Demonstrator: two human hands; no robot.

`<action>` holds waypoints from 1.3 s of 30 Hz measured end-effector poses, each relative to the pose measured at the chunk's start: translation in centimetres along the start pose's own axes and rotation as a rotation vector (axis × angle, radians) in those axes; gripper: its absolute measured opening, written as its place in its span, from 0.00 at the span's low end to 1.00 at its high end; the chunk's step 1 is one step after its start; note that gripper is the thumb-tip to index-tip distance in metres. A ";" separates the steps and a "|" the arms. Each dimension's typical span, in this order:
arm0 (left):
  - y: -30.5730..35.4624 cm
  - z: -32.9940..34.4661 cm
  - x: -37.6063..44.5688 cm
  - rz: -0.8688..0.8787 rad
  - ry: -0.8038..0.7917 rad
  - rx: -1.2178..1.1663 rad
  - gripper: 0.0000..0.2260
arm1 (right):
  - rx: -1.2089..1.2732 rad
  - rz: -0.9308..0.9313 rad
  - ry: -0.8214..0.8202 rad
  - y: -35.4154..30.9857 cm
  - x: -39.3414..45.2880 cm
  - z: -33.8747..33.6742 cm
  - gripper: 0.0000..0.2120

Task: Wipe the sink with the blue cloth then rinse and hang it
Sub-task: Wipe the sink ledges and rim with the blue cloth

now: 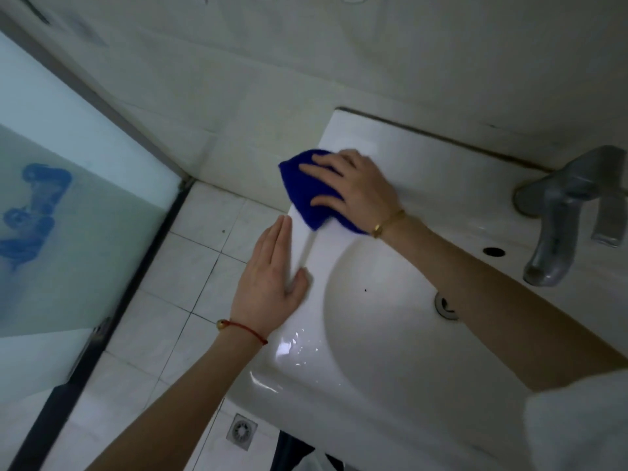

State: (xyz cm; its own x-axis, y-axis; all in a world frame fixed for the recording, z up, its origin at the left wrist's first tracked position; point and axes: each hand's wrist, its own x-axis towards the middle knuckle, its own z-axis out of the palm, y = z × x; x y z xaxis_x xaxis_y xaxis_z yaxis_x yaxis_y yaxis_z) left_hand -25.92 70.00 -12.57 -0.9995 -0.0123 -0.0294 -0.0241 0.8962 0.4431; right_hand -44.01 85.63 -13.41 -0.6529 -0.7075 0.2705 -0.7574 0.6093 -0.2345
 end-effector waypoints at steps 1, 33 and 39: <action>0.0 -0.1 0.0 0.005 0.003 -0.008 0.33 | -0.028 0.040 -0.004 0.8 0.9 -0.3 0.26; -1.5 -0.5 -2.0 0.135 -0.012 -0.087 0.35 | -0.018 0.657 0.077 -4.9 -6.5 2.1 0.27; -1.6 -0.4 -2.0 0.142 -0.010 -0.083 0.35 | 0.137 0.661 0.164 -9.1 -8.7 3.1 0.27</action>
State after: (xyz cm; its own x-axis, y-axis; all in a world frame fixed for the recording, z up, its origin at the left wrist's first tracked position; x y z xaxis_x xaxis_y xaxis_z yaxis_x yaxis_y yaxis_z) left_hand -23.88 68.40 -12.84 -0.9927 0.1168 0.0300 0.1155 0.8488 0.5159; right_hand -31.39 85.11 -16.56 -0.9771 -0.1337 0.1658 -0.2011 0.8356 -0.5112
